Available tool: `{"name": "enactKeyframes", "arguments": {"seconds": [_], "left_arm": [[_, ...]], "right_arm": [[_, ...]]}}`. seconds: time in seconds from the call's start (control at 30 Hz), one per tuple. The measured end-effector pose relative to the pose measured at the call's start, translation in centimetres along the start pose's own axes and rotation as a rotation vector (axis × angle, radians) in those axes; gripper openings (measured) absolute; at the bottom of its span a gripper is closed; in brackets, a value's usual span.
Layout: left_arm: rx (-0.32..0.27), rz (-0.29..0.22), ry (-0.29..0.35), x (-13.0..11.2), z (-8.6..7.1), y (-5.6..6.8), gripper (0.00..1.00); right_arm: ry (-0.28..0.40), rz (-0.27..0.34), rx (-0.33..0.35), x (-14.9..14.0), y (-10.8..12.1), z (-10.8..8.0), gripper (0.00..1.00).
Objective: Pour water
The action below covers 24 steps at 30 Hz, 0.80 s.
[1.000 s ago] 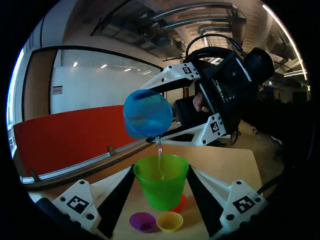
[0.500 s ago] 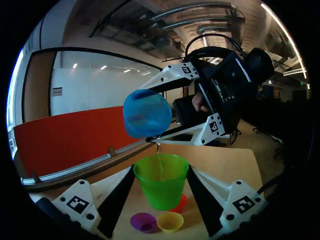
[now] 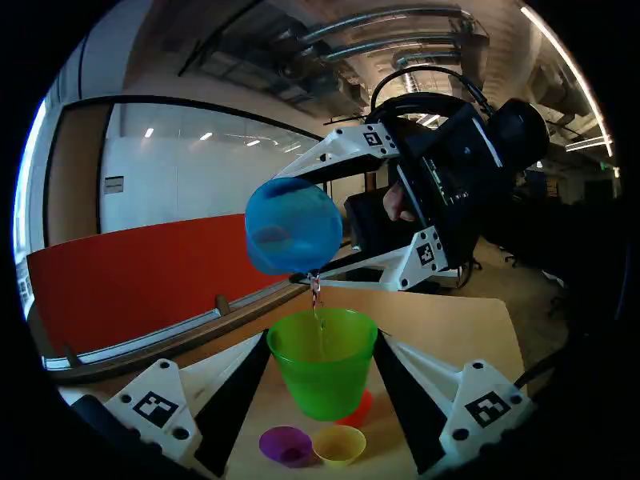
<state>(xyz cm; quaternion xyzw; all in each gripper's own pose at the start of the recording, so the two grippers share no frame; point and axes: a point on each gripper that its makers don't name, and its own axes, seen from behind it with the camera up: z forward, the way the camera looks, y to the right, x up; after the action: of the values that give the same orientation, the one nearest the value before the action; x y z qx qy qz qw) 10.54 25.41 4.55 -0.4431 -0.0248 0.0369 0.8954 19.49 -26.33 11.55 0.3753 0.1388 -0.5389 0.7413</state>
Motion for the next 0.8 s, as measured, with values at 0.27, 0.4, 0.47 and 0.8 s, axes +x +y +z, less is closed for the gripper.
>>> {"name": "enactKeyframes", "arguments": {"seconds": [0.27,0.4,0.47,0.8], "left_arm": [[-0.002,0.001,0.0,0.01,0.05,0.17,0.89],[-0.002,0.002,0.0,0.03,0.1,0.16,0.89],[-0.002,0.002,0.001,0.05,0.11,0.16,0.89],[-0.003,0.011,0.0,0.27,0.2,0.31,0.89]], "right_arm": [[0.0,-0.017,-0.007,0.1,0.23,-0.09,0.91],[-0.001,-0.026,-0.011,0.03,0.37,-0.13,0.9],[-0.002,-0.034,-0.011,-0.04,0.36,-0.12,0.9],[-0.006,-0.064,-0.015,-0.14,0.48,-0.05,0.9]]}}
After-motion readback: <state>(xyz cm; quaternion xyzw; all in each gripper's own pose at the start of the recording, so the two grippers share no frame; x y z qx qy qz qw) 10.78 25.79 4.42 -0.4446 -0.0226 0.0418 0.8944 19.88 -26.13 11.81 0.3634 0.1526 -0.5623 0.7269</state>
